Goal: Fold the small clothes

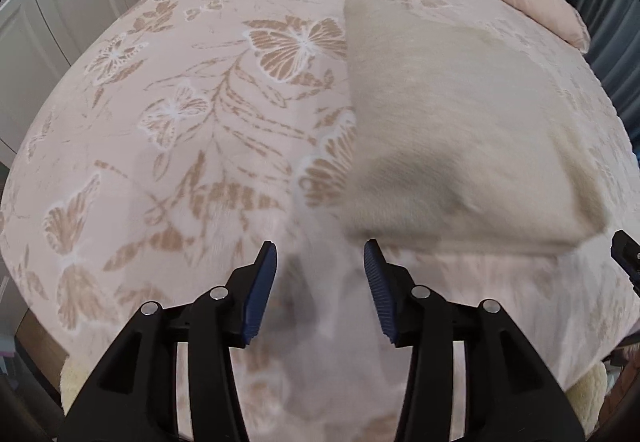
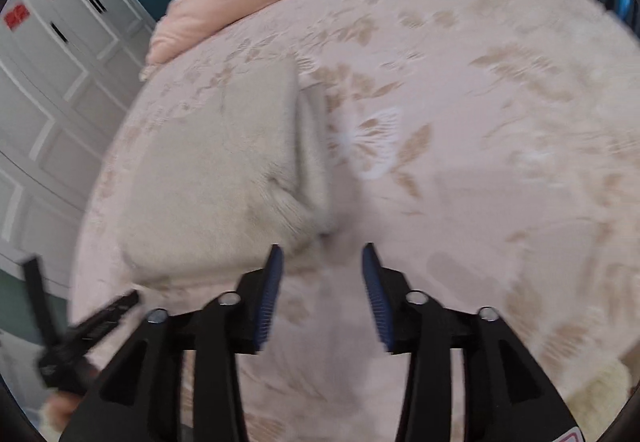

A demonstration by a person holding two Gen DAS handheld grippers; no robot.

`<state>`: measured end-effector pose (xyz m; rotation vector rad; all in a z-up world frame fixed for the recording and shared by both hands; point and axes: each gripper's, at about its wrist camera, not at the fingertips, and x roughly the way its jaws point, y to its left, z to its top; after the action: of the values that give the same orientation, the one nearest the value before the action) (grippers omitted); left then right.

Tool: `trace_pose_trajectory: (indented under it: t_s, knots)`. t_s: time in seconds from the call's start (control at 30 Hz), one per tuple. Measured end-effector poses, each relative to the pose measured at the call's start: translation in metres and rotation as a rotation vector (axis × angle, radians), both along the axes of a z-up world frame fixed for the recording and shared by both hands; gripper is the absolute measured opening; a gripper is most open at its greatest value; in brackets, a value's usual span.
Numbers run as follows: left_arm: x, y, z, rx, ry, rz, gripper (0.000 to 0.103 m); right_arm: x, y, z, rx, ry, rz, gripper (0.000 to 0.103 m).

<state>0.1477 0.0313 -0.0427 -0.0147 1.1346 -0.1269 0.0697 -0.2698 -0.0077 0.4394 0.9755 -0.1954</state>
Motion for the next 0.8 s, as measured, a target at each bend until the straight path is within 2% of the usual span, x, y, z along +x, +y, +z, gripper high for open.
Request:
trace_pose_trajectory:
  t_s: [0.17,0.23,0.3,0.37,0.43,0.6,0.8]
  knots:
    - [-0.036,-0.011,0.02,0.016,-0.049,-0.026,0.067,-0.039,0.036,0.009,-0.141,-0.029,-0.004,0.065]
    - [-0.05,-0.018,0.027,0.047,-0.079,-0.045,0.075,-0.052,0.046,0.008,-0.155,-0.036,-0.003,0.071]
    - [-0.063,-0.026,0.032,0.065,-0.107,-0.071,0.079,-0.061,0.054,0.007,-0.158,-0.032,-0.007,0.073]
    - [-0.072,-0.031,0.034,0.081,-0.128,-0.085,0.087,-0.069,0.059,0.006,-0.164,-0.028,-0.017,0.074]
    - [-0.083,-0.036,0.036,0.095,-0.151,-0.091,0.088,-0.078,0.063,0.003,-0.173,-0.026,-0.029,0.078]
    - [-0.105,-0.045,0.034,0.124,-0.177,-0.099,0.089,-0.098,0.07,0.001,-0.209,-0.034,-0.031,0.08]
    - [-0.124,-0.043,0.027,0.11,-0.195,-0.07,0.089,-0.114,0.08,-0.007,-0.24,-0.045,-0.012,0.084]
